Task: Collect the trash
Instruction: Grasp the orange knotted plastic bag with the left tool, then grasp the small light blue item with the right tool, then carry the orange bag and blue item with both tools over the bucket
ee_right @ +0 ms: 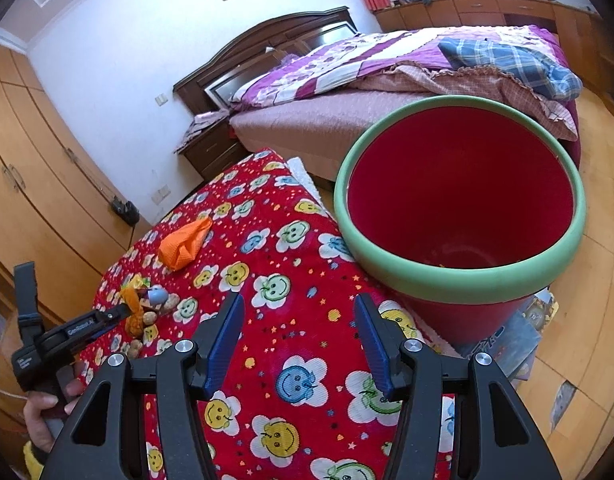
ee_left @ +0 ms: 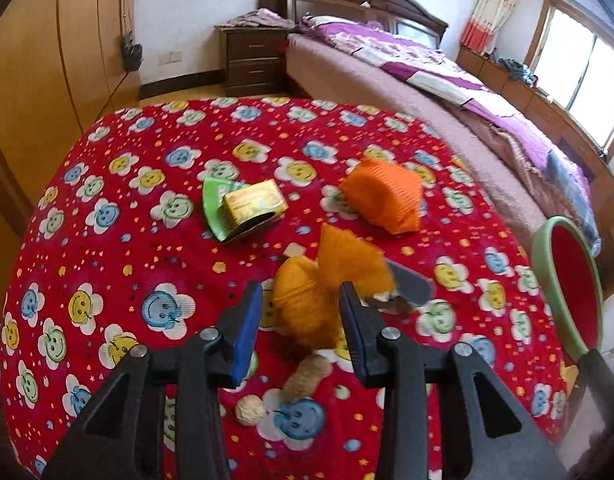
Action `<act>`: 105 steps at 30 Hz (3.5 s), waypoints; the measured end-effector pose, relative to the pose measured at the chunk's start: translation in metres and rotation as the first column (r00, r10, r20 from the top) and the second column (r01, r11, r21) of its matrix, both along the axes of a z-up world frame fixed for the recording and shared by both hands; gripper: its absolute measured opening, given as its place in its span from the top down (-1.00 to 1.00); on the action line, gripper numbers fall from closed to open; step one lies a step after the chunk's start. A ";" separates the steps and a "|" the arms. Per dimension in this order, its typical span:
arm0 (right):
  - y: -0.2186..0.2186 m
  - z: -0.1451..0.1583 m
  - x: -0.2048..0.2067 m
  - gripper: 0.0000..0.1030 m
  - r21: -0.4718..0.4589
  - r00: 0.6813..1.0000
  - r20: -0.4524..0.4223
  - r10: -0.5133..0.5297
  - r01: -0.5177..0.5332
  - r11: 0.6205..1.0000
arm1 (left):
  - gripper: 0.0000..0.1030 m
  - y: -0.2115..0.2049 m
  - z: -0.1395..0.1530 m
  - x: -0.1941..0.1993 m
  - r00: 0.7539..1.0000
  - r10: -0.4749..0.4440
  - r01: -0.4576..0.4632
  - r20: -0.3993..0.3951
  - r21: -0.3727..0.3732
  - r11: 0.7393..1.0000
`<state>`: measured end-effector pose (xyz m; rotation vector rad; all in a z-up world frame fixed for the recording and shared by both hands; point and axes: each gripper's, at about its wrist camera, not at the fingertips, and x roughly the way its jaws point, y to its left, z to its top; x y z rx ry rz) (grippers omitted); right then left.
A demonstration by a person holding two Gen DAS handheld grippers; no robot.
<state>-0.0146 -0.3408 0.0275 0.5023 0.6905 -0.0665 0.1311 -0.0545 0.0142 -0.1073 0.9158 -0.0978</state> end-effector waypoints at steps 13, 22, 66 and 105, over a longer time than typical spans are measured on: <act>0.009 -0.005 0.006 -0.13 0.002 1.000 -0.025 0.011 -0.011 1.000 | 0.28 0.005 -0.015 0.007 1.000 -0.014 0.014 0.003 -0.060 0.998; 0.025 0.004 0.015 -0.13 -0.024 0.998 -0.020 0.057 -0.058 0.998 | 0.65 0.016 -0.004 0.000 0.999 -0.023 0.025 0.026 -0.092 0.995; 0.154 -0.020 0.126 0.66 -0.105 0.935 -0.101 0.339 -0.349 0.931 | 0.67 0.107 0.007 -0.022 0.983 0.151 -0.145 0.105 -0.066 0.987; 0.111 0.027 0.091 0.95 -0.093 0.977 0.061 0.203 -0.197 0.976 | 0.67 0.075 0.029 -0.025 0.983 -0.041 0.075 0.177 -0.187 0.980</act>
